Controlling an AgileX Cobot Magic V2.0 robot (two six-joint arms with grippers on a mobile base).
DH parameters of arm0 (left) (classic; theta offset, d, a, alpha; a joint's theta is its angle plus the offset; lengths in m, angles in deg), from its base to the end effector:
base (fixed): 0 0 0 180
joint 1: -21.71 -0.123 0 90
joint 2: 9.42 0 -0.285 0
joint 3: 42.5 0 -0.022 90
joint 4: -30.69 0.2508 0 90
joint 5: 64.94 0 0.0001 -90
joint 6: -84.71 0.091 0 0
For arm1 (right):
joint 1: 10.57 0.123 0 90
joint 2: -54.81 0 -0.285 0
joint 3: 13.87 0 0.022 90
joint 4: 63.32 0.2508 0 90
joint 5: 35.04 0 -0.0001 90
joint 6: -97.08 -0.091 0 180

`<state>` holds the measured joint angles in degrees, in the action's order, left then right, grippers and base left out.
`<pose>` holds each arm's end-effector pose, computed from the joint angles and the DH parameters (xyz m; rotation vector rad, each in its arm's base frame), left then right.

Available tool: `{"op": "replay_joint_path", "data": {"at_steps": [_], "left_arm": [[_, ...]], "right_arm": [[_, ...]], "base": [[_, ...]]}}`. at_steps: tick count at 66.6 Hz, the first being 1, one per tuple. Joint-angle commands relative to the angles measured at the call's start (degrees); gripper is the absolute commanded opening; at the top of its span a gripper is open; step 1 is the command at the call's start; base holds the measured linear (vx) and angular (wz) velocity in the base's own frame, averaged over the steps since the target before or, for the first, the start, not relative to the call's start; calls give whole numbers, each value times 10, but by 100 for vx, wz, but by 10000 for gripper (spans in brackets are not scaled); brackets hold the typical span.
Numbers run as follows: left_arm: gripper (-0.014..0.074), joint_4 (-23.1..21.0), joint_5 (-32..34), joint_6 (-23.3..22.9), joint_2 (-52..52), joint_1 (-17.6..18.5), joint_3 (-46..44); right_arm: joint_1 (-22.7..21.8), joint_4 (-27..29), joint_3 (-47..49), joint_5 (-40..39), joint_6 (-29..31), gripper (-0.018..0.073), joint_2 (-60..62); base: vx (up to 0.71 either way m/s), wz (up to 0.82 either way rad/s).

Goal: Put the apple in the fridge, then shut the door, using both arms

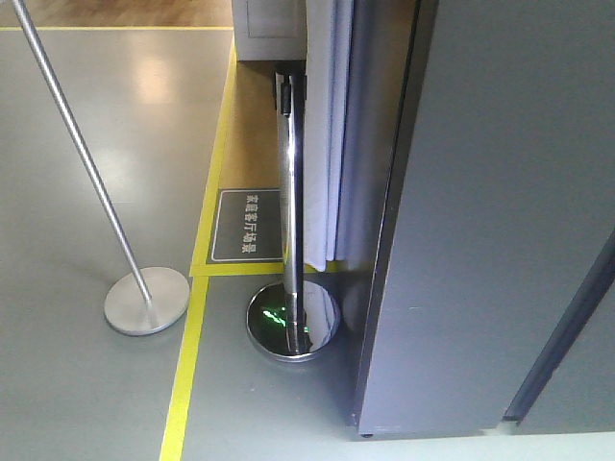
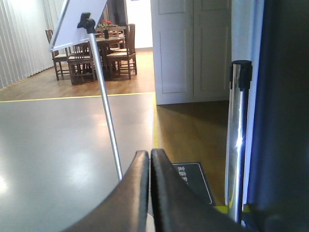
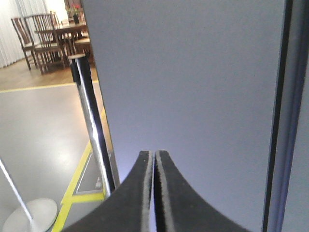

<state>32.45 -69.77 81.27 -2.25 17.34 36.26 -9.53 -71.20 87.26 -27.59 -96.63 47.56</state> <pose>0.0566 0.0046 0.1970 -0.0857 1.5818 0.0387 0.0568 -0.0006 0.1922 0.0828 1.6304 0.0784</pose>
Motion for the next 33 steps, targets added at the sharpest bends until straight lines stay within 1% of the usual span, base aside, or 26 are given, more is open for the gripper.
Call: {"op": "replay_joint_path", "data": {"at_steps": [1,11,33], "left_arm": [[-8,-3,40,-4,-9,0,9],[-8,-3,40,-4,-9,0,9],[-8,-3,40,-4,-9,0,9]], "right_arm": [[-4,-18,-6,-75,5,-3,3],[-4,-35,-6,-110,7,-3,3],[-4,-34,-5,-110,2,-3,3]], "base": [[0,0],[0,0],[0,0]]}}
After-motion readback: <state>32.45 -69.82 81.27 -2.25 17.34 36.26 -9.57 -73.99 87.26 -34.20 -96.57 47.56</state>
